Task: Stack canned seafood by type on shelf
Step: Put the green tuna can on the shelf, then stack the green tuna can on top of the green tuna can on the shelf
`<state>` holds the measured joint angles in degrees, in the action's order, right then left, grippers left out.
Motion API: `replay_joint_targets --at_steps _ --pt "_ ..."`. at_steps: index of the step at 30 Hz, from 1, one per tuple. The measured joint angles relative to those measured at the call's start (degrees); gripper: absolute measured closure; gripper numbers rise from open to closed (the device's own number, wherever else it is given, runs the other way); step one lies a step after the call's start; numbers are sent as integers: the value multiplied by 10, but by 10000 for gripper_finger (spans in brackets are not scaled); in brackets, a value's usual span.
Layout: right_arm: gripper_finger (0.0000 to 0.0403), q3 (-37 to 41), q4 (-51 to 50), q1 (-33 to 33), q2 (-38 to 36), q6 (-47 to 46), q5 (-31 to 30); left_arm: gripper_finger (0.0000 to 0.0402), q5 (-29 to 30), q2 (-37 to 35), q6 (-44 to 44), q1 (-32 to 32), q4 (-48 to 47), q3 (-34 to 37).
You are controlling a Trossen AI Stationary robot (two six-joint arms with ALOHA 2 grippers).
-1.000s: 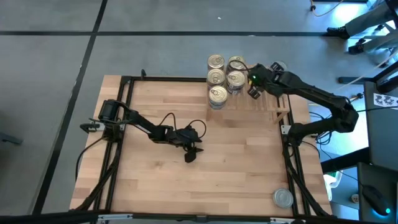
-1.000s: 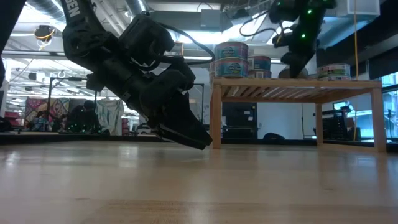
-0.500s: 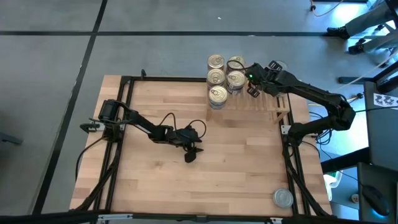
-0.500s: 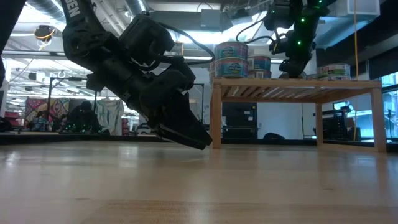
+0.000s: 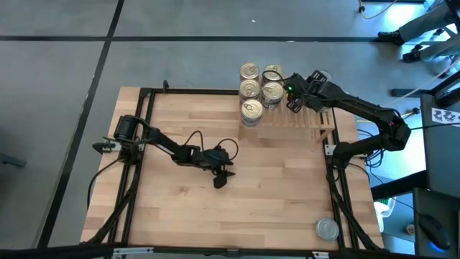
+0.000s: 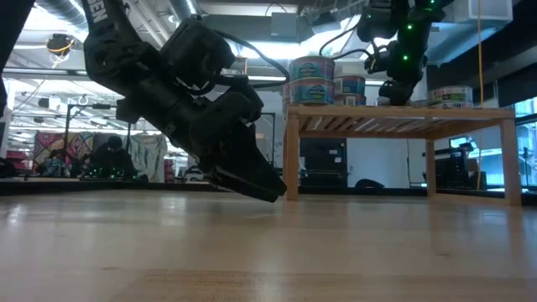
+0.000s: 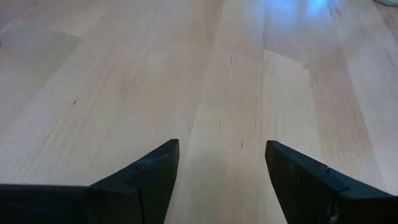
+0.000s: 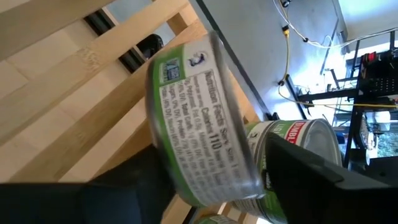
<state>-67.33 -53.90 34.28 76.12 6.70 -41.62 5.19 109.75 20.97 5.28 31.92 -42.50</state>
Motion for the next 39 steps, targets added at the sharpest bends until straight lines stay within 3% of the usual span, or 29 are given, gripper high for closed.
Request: replay_joint_targets --at_steps 5,10,16,22,29,36,39 --pt "129 0 -4 -1 0 -2 6 164 0 0 3 1 0 0" --pt "122 0 -38 -1 -1 0 67 164 0 0 12 1 0 0" --pt "121 0 -22 -1 -1 0 3 164 0 0 12 1 0 0" --pt "121 0 -37 -1 -1 11 67 164 0 0 15 1 0 0" --pt "121 0 -38 -2 -3 10 28 164 -1 0 16 1 0 0" --pt "139 -52 -168 -99 -29 -61 77 164 -1 0 15 1 0 0" --pt "155 -78 -241 -166 -43 -125 140 164 -1 0 14 1 0 0"
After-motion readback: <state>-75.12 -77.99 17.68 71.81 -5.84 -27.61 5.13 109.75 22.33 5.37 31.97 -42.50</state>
